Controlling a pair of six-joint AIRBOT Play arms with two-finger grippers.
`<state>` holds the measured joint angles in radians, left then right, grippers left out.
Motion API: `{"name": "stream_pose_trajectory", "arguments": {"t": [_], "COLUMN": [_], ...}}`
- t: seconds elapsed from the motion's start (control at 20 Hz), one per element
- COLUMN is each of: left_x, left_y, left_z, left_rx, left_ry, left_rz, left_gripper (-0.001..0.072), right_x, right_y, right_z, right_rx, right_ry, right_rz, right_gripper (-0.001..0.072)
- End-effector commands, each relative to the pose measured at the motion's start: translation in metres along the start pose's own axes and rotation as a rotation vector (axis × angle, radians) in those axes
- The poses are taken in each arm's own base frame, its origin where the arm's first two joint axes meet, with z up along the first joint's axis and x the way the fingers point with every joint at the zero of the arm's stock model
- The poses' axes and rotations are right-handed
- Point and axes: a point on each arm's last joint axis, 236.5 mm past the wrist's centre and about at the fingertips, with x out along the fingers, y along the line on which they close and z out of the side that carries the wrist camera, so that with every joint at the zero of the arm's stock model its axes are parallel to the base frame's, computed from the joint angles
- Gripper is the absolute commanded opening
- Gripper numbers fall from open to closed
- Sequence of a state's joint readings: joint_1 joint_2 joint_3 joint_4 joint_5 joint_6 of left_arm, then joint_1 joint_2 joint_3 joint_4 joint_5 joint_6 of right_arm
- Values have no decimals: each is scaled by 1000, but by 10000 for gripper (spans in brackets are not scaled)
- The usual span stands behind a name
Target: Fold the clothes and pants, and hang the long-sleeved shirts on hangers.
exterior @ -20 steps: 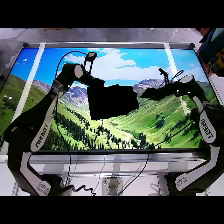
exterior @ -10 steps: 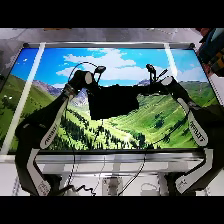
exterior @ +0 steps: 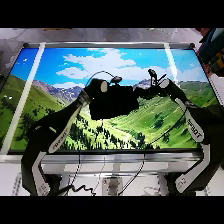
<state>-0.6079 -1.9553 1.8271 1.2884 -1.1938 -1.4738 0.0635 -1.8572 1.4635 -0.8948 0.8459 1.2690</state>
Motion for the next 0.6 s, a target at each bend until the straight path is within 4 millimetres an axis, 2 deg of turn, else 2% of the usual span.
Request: {"name": "stream_pose_trajectory", "arguments": {"t": [0.0,0.15,0.25,0.4,0.45,0.55], "left_x": [9,14,17,15,11,1], "left_y": [-54,-110,-132,-142,-142,-138], "left_z": [-29,-40,-49,-59,-61,-58], "left_rx": [66,105,176,209,214,216], "left_ry": [111,135,151,181,189,180], "left_rz": [-66,-166,-184,-192,-193,-192], "left_gripper": [8,7,8,8,8,8], "right_x": [6,6,3,4,6,15], "right_y": [5,5,1,11,14,19], "right_z": [-6,-7,-8,-28,-37,-42], "right_rx": [86,101,109,87,80,115], "right_ry": [31,40,49,132,166,182], "right_rz": [64,90,93,155,178,217], "right_gripper": [624,619,590,591,590,591]}}
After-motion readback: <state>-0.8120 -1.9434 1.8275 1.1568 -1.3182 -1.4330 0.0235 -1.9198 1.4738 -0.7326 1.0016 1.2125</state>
